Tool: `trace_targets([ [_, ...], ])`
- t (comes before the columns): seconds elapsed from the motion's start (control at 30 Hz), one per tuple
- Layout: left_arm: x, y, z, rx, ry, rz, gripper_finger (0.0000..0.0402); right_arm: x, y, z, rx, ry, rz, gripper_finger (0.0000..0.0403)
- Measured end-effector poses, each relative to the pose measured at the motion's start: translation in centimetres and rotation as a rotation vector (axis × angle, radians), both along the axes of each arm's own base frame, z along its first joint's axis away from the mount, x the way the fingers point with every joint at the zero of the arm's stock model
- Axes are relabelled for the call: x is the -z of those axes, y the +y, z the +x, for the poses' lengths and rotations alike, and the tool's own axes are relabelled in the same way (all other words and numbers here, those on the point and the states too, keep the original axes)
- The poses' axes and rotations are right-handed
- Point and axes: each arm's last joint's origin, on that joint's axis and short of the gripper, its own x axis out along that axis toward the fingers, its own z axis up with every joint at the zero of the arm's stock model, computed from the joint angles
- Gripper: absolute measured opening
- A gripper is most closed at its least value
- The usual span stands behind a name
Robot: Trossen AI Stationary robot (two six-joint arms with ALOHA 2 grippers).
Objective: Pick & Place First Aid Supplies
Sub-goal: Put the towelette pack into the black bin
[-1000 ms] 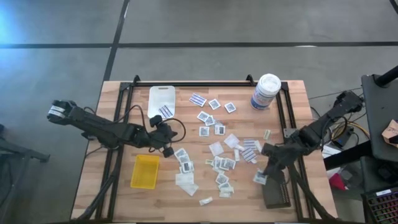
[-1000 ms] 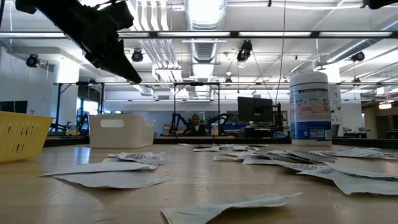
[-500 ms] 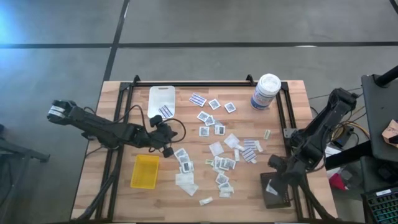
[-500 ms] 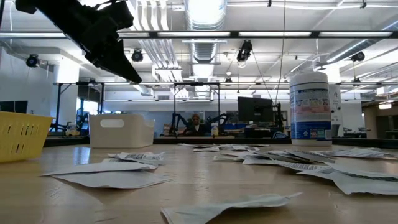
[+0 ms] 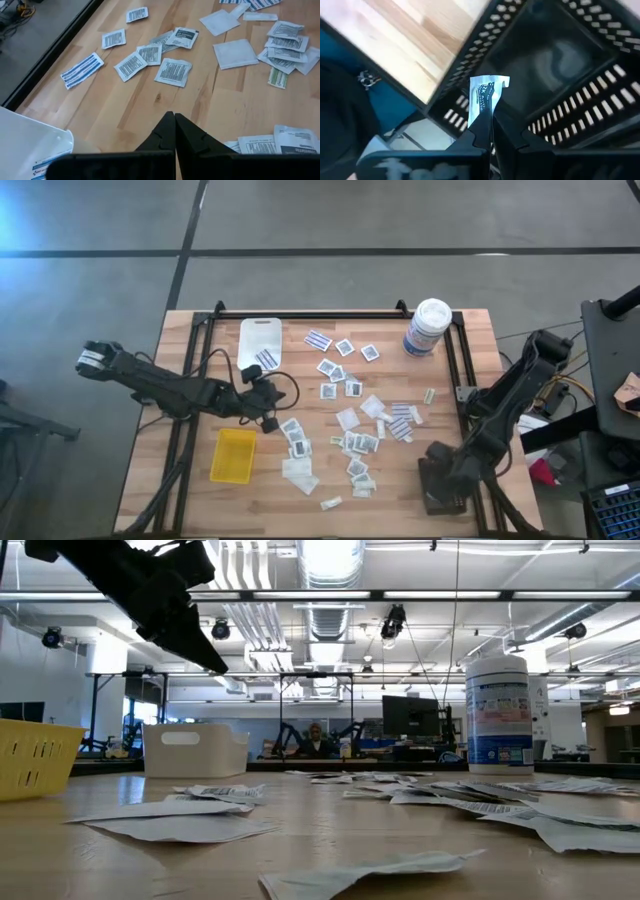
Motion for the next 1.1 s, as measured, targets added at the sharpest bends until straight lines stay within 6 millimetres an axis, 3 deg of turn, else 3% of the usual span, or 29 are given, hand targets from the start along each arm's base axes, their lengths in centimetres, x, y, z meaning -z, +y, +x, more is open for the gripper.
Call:
trace_targets([
  [0.17,0.0,0.0,0.0,0.001,0.001,0.002,0.0000,0.6,0.3,0.1,0.024,0.049,-0.007,0.0027],
  [0.4,0.0,0.1,0.0,0.010,0.008,0.015,0.0000,0.7,0.2,0.1,0.012,0.053,-0.022,0.0084],
  [0.77,0.0,0.1,0.0,0.028,0.021,0.040,0.0000,-1.5,-1.8,-1.5,0.061,0.102,0.004,0.0127],
  [1.1,0.0,0.1,0.0,0.043,0.028,0.056,0.0002,-3.0,-4.1,-1.8,0.143,-0.225,-0.190,0.0121],
])
